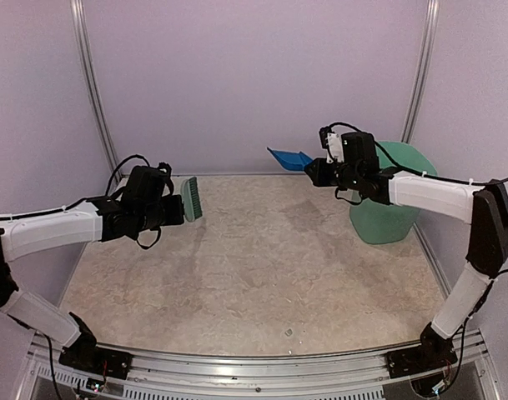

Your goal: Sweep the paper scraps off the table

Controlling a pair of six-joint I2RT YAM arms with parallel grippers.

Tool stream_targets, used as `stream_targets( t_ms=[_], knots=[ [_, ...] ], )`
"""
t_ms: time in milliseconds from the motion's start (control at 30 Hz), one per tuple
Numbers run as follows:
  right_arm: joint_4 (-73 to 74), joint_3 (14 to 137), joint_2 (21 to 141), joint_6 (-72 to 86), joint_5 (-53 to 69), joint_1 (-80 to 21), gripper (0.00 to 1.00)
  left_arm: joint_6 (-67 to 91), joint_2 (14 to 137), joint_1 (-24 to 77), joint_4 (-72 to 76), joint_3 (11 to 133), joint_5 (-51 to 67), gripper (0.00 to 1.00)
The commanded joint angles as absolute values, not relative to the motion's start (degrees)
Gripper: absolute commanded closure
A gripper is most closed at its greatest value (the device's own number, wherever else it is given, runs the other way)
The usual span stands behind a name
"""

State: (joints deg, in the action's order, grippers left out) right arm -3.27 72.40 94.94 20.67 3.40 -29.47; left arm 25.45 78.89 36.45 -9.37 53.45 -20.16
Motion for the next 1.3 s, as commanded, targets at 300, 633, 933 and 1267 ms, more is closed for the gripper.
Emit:
stream_targets(
  t_ms=[300, 633, 933, 1267],
  knots=[
    [3.5, 83.3, 114.0, 10.0, -9.1, -32.3, 1.0, 23.8, 93.6, 29.7, -2.0, 65.5, -2.5, 1.0],
    [2.3, 86.1, 121.2, 9.3, -9.7, -32.8, 1.0, 27.8, 107.4, 26.3, -2.5, 76.1, 9.0, 1.0],
    [0.1, 84.1, 123.6, 9.4, -8.5, -33.3, 1.0, 31.1, 115.4, 22.4, -1.5, 78.6, 20.3, 0.98],
    [0.1, 84.0, 124.5, 9.9, -7.2, -33.3, 0.87, 30.7, 118.4, 20.8, -3.1, 78.7, 19.6, 0.88]
  ],
)
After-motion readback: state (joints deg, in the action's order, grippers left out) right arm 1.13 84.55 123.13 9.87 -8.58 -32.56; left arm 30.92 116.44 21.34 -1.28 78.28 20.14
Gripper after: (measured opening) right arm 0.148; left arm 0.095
